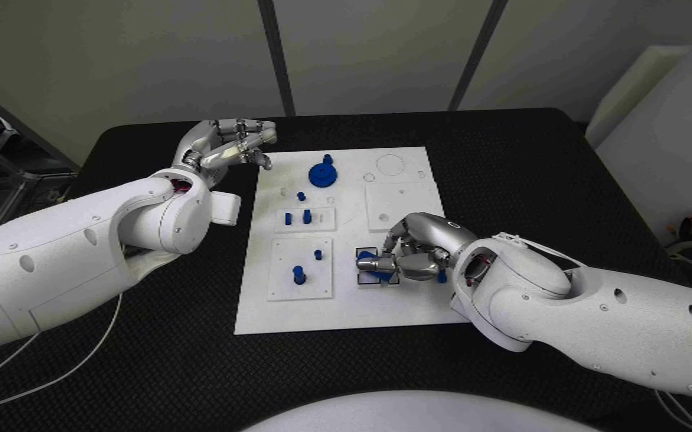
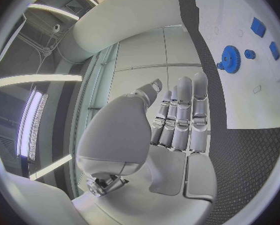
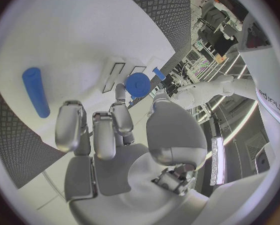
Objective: Assemble the parts on the task board
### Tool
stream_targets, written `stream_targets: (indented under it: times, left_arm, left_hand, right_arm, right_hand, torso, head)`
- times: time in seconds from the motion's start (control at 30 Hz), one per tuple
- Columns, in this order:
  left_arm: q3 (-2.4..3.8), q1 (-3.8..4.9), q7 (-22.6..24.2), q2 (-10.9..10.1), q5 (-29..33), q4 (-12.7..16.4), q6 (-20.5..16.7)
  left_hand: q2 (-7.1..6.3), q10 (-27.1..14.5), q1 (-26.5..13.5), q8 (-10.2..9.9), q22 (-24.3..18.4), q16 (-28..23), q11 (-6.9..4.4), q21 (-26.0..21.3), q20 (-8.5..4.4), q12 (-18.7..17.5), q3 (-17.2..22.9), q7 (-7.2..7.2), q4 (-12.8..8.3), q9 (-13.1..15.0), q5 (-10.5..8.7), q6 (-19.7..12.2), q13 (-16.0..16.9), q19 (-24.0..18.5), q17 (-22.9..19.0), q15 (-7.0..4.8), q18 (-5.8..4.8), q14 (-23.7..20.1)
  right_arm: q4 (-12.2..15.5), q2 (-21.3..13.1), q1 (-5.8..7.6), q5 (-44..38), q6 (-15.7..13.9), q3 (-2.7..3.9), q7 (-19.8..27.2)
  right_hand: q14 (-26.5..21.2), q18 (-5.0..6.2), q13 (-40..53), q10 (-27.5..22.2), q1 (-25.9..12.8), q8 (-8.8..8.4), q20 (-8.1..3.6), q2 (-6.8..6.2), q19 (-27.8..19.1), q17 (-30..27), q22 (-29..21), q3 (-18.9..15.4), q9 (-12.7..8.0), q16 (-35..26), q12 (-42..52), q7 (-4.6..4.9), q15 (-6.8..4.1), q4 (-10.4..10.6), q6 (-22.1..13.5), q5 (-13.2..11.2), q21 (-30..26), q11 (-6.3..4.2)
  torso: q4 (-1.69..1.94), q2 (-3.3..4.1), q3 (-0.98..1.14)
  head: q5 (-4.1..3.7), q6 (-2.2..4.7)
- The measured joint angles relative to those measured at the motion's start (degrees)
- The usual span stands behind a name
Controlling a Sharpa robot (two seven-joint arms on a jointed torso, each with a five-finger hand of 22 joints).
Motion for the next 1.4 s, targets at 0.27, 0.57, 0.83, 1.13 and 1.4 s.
stream_targets:
  times: [0.27, 0.57, 0.83, 1.13, 1.4]
  left_arm:
    - [0.0, 0.0, 0.0, -0.1, 0.0, 0.0, 0.0]
    - [0.0, 0.0, -0.1, -0.2, 0.0, 0.0, 0.0]
    - [0.0, 0.0, -0.2, -0.3, 0.0, 0.0, 0.0]
    - [-0.01, 0.0, -0.4, -0.3, 0.0, 0.0, 0.0]
    - [-0.01, 0.0, -0.5, -0.3, 0.0, 0.0, 0.0]
  left_hand:
    - [0.0, 0.0, 0.0, 0.0, 0.0, 0.0, 0.0, 0.0, 0.0, 0.1, 0.0, 0.0, 0.0, 0.0, 0.0, 0.0, 0.0, 0.0, 0.0, 0.0, 0.0, 0.0]
    - [0.0, 0.0, 0.0, 0.0, -0.1, 0.0, 0.0, -0.2, 0.0, 0.3, 0.0, 0.0, 0.0, 0.0, 0.0, 0.0, 0.0, 0.0, 0.0, 0.0, 0.0, 0.0]
    - [0.02, -0.2, 0.0, 0.0, -0.1, 0.0, 0.21, -0.2, 0.0, 0.3, 0.0, 0.0, 0.0, 0.0, 0.0, 0.0, 0.0, 0.0, 0.0, 0.0, 0.0, 0.0]
    - [0.23, -0.2, -0.2, 0.0, -0.1, 0.0, 0.21, -0.2, 0.0, 0.3, 0.0, 0.0, 0.0, 0.0, 0.0, 0.0, 0.0, 0.0, 0.0, 0.17, 0.0, -0.2]
    - [0.23, -0.2, -0.2, 0.0, -0.1, 0.0, 0.21, -0.2, 0.0, 0.3, -0.2, 0.21, 0.2, 0.0, 0.0, -0.2, 0.0, 0.0, 0.0, 0.17, 0.0, -0.2]
  right_arm:
    - [1.1, -0.6, 0.0, -0.5, 0.2, 0.0, 0.6]
    - [1.6, -1.7, 0.0, -2.4, 1.5, 0.0, 0.8]
    - [1.6, -1.8, 0.0, -4.2, 3.1, 0.0, 0.6]
    - [1.7, -1.7, 0.0, -5.0, 4.3, 0.0, 0.7]
    - [1.4, -0.9, 0.04, -5.6, 4.4, 0.05, 0.6]
  right_hand:
    - [0.0, 0.01, 2.2, 1.2, -0.1, 0.33, -0.32, 1.35, 0.3, 0.0, 0.3, 0.8, 0.7, 0.0, 1.8, -0.71, 0.0, 0.0, 1.2, 2.0, 0.7, -0.51]
    - [0.0, 0.0, 2.5, 1.5, 0.3, 0.62, -0.73, 2.42, 0.7, 0.0, 0.3, 0.8, 1.0, 0.3, 1.9, -1.3, -0.42, 0.0, 1.8, 4.4, 0.9, -0.81]
    - [0.0, 0.0, 2.9, 1.7, 0.9, 0.62, -0.84, 3.4, 0.8, 0.0, 0.3, 0.8, 1.2, 0.3, 2.0, -1.3, -0.41, 0.0, 2.2, 5.7, 1.1, -1.02]
    - [0.0, 0.0, 3.1, 2.3, 7.2, 0.83, -0.93, 4.71, 0.9, 0.0, 0.3, 0.8, 1.5, 0.5, 2.2, -1.7, -0.81, -0.9, 2.6, 7.7, 1.1, -1.23]
    - [0.0, 0.01, 3.1, 2.5, 12.5, 0.83, -1.13, 6.45, 1.1, 0.0, 0.3, 1.4, 1.8, 0.5, 2.5, -1.92, -0.83, -1.4, 2.8, 9.4, 1.3, -1.43]
  torso:
    - [0.0, 0.03, 0.04]
    - [-0.07, 0.01, 0.03]
    - [-0.01, -0.01, 0.01]
    - [-0.02, 0.01, 0.01]
    - [-0.02, 0.01, -0.01]
  head:
    - [0.13, -0.18]
    - [0.17, -0.27]
    - [0.02, -0.26]
    - [0.04, -0.2]
    - [-0.06, -0.35]
